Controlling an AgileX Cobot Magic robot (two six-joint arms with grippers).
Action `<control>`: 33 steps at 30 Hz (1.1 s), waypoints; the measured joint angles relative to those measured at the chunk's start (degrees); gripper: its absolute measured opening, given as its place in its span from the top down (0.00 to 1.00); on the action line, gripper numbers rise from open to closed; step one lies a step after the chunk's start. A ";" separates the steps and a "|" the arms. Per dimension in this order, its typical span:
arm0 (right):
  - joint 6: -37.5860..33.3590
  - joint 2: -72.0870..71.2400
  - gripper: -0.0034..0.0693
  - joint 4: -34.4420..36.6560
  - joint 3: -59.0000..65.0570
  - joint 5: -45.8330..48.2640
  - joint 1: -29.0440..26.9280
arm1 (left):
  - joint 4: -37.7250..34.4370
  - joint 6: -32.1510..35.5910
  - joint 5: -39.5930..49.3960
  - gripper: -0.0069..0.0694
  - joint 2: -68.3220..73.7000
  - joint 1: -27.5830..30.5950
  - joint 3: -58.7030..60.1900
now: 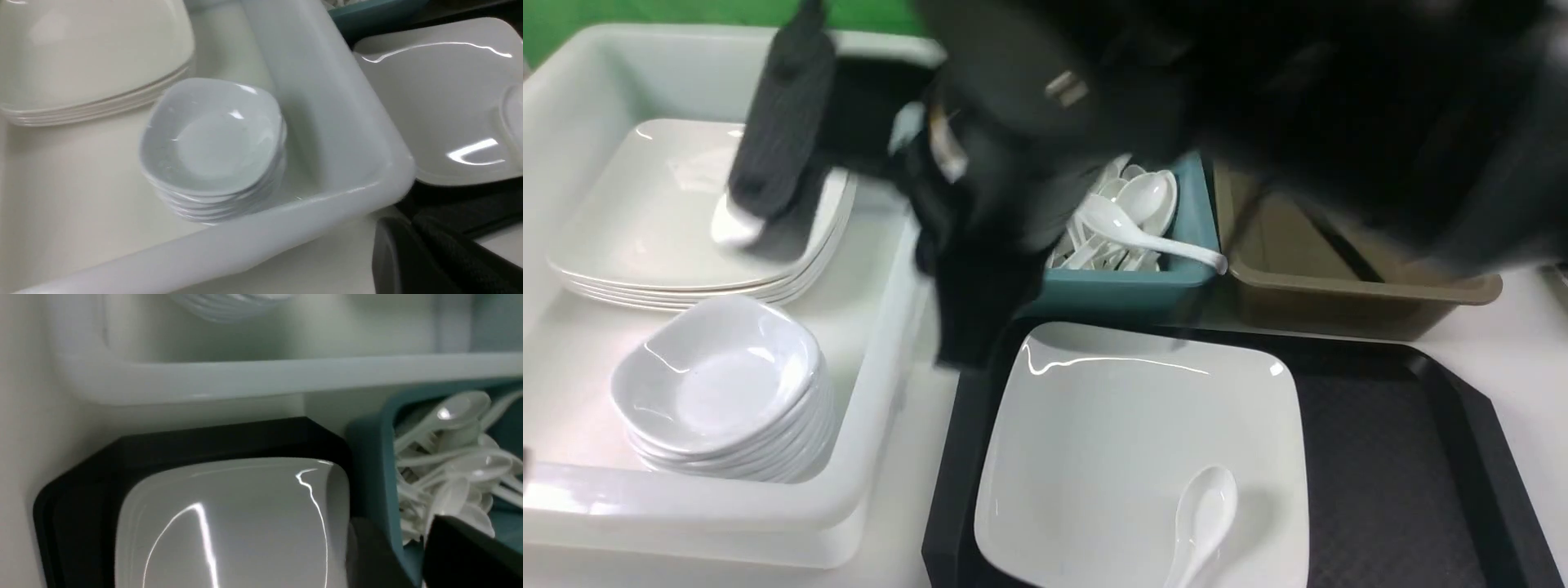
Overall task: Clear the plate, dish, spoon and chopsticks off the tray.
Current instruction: Use the left arm to grab a soup spoon from the plate
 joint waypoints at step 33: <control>42.13 -57.58 0.63 -0.86 60.05 -0.15 -6.60 | -14.61 5.03 -15.57 0.84 63.53 -28.18 -15.95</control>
